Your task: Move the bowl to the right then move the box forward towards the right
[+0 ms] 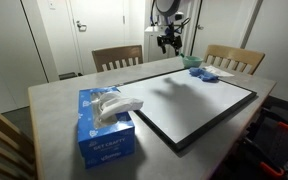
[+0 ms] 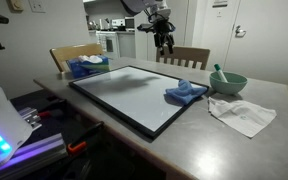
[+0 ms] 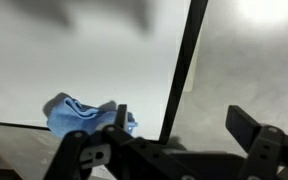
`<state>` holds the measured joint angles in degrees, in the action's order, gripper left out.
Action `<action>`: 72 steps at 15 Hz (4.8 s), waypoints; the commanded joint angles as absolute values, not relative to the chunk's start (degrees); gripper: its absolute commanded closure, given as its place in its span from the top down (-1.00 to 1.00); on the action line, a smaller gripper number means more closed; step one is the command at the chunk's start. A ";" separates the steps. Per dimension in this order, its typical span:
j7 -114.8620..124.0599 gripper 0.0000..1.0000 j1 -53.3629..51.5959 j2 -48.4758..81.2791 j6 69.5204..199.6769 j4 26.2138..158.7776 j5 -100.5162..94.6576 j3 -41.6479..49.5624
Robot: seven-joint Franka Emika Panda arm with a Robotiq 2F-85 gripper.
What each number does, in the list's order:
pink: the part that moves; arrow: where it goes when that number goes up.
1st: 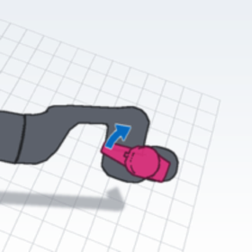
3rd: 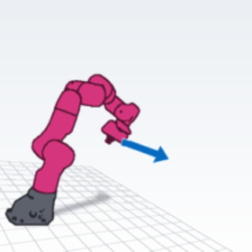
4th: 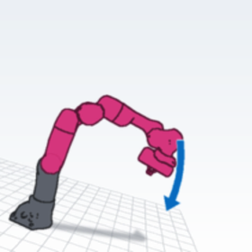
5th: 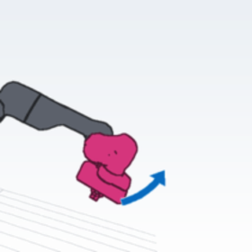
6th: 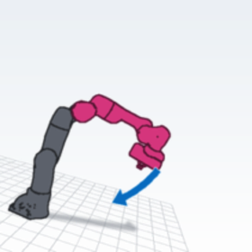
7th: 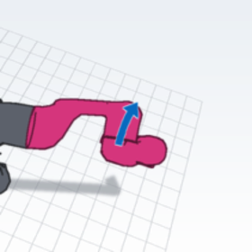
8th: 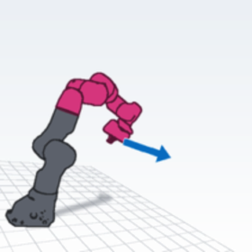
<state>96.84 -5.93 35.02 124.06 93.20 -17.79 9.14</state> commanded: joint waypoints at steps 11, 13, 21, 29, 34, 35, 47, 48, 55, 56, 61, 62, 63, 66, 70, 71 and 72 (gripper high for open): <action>77.78 1.00 -8.47 35.12 131.57 93.36 -17.34 6.42; 79.24 1.00 -10.01 35.86 128.34 91.96 -18.73 7.43; 76.72 1.00 -16.75 34.28 119.95 90.86 -26.27 4.24; 65.38 1.00 -17.26 32.61 130.57 93.22 -23.26 2.58; 61.09 1.00 -17.39 31.66 133.00 94.68 -23.22 1.64; 60.19 1.00 -17.49 31.68 134.50 95.17 -22.90 0.96; 26.25 1.00 -15.55 28.69 138.19 99.38 -3.08 -10.35; 22.67 1.00 -15.49 27.93 138.04 100.37 -1.36 -10.84; 24.80 1.00 -18.77 28.51 137.00 99.28 -3.07 -7.14; 24.64 1.00 -19.02 29.08 135.70 98.49 -2.40 -7.30; 20.18 1.00 -19.59 31.15 126.11 95.84 1.05 -10.25; 20.04 1.00 -19.82 31.51 123.48 95.31 1.22 -10.51; 20.35 1.00 -20.15 31.74 120.57 94.68 1.12 -10.55; 21.54 1.00 -21.03 32.06 112.45 93.88 -0.10 -9.95; 21.81 1.00 -21.32 32.43 107.18 93.92 -1.39 -9.41; 23.84 1.00 -22.14 32.53 107.49 94.13 -3.64 -8.29; 25.60 1.00 -22.70 32.77 107.94 94.16 -5.42 -7.44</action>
